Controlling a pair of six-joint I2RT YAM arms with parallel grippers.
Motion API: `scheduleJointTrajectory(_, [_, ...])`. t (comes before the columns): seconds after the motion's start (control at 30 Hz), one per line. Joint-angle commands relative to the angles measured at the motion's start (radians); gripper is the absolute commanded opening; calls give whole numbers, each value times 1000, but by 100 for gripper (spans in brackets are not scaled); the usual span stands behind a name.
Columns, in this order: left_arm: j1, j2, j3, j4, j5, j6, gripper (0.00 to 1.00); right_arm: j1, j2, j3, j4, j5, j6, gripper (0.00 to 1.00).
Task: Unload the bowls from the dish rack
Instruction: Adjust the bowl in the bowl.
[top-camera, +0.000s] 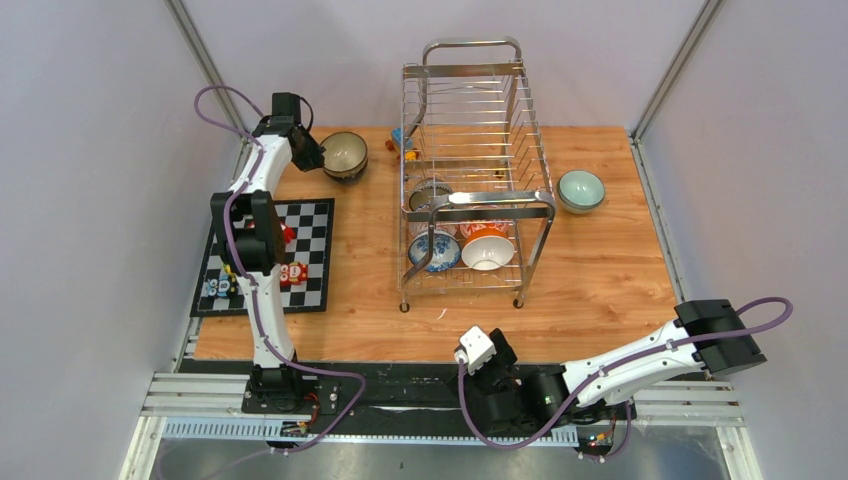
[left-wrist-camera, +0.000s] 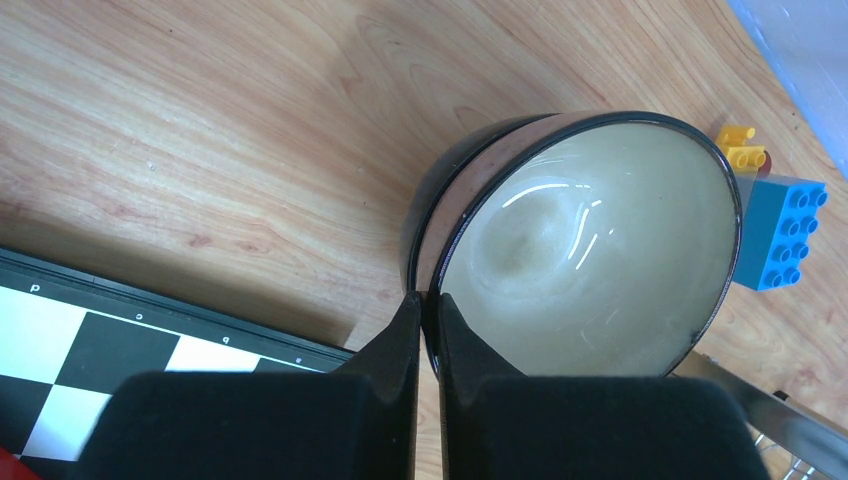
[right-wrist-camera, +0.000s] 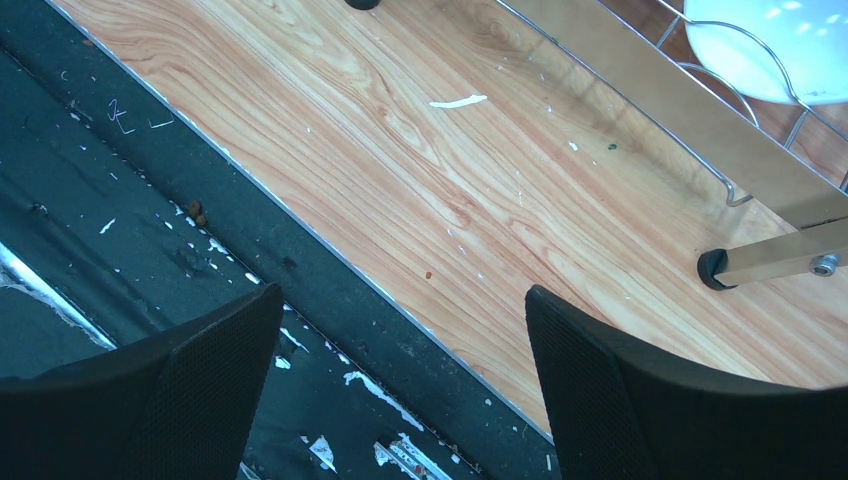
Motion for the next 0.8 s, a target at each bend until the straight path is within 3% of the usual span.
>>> scheduleJointTrajectory(0.0, [-1,-52,21,4,46,3,0,-10,6,12,-16,19,5,94])
scheduleJointTrajectory(0.77, [-1,-72,43,-5,48,3,0,-10,10,12,-16,20,5,94])
